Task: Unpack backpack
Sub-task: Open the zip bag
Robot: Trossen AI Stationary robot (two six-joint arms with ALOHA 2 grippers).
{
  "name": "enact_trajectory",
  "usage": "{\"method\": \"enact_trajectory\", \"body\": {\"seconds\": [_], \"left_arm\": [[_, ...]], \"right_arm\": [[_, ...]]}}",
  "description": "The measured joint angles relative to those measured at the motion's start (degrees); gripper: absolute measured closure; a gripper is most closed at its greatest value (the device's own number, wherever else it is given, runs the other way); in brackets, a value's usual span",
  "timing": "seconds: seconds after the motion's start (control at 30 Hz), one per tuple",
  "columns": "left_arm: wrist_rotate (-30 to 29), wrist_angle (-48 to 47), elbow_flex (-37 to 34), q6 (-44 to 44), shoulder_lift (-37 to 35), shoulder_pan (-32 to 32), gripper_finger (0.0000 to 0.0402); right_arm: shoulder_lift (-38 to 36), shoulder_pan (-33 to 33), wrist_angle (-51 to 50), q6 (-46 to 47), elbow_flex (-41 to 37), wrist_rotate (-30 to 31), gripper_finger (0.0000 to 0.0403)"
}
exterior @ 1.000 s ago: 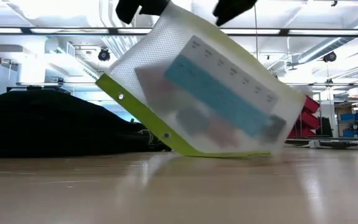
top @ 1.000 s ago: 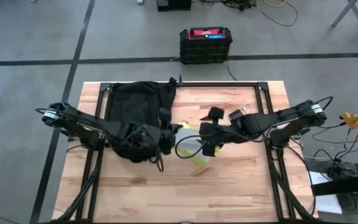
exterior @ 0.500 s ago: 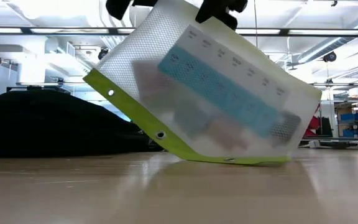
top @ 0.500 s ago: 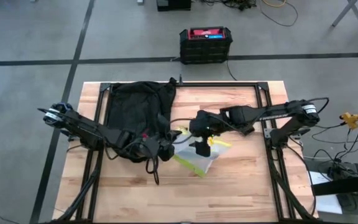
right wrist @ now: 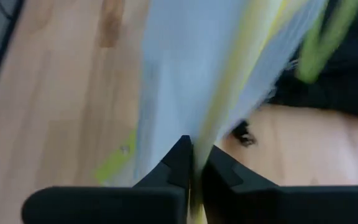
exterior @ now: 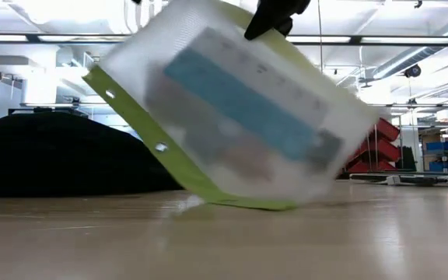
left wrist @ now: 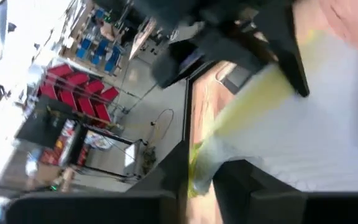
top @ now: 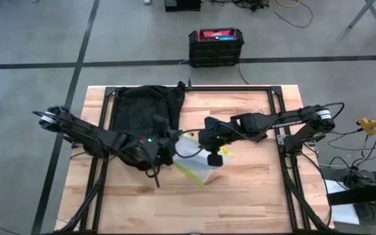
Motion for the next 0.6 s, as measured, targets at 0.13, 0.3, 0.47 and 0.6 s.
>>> {"method": "enact_trajectory", "body": {"seconds": [0.13,0.3,0.47,0.6], "left_arm": [[-0.79,-8.05,0.02,-11.14,-5.74,0.99,0.0291],[5.92,-15.03,-0.96,-24.57,-10.47,1.83,0.0231],[12.67,-6.51,-4.57,-29.82,-11.37,2.09,0.0187],[13.01,-6.1,-5.87,-34.91,-9.34,3.25,0.016]], "right_arm": [[0.04,2.32,-3.19,-2.47,1.49,7.13,0.0401],[0.04,5.33,-5.65,-5.36,4.45,18.02,0.0402],[0.11,6.75,-4.07,-8.22,5.48,20.44,0.0403],[0.17,7.35,-4.01,-8.97,5.48,22.02,0.0403]]}}
